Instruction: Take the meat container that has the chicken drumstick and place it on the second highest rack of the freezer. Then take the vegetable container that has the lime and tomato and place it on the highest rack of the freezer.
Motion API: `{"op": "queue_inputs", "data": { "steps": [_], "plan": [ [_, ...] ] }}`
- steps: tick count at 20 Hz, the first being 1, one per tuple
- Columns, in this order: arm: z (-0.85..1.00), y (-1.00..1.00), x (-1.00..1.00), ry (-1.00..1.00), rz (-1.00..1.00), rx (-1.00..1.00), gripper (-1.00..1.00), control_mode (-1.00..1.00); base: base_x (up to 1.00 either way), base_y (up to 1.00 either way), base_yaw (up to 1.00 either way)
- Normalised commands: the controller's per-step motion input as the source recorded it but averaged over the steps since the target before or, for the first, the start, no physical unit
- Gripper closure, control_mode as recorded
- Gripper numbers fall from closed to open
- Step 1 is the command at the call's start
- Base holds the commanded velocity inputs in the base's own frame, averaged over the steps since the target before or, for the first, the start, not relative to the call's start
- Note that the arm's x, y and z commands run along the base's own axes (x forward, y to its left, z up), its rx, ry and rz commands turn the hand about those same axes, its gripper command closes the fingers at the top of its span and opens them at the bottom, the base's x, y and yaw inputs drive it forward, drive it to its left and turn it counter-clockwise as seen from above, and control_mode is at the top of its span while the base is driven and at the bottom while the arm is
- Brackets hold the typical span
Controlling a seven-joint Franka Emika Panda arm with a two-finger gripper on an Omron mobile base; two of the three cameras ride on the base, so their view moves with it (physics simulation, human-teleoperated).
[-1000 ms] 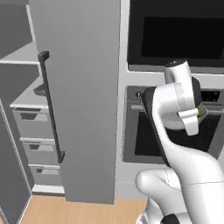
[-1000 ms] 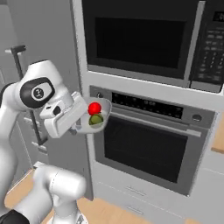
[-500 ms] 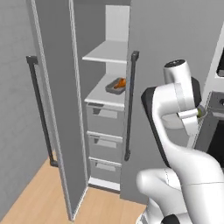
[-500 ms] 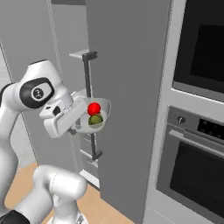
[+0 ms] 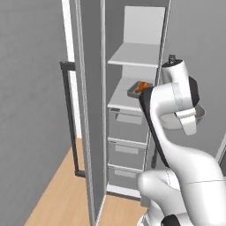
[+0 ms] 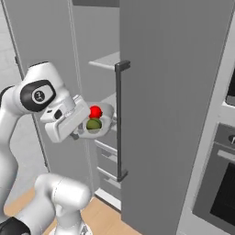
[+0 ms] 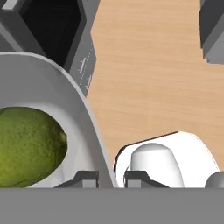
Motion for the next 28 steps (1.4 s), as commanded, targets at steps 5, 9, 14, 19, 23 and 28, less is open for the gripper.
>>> {"op": "queue_inputs", "data": {
  "steps": [5,9,14,19,23,28],
  "plan": [
    [0.00,0.00,0.00,0.00,0.00,0.00,1.00,1.00,0.49,0.21,-0.30],
    [0.00,0.00,0.00,0.00,0.00,0.00,1.00,1.00,0.58,0.38,-0.28],
    [0.00,0.00,0.00,0.00,0.00,0.00,1.00,1.00,0.61,0.42,-0.26],
    [0.00,0.00,0.00,0.00,0.00,0.00,1.00,1.00,0.59,0.29,-0.20],
    [0.00,0.00,0.00,0.00,0.00,0.00,1.00,1.00,0.41,0.24,-0.14],
    [0.00,0.00,0.00,0.00,0.00,0.00,1.00,1.00,0.13,0.19,-0.07]
  ]
}}
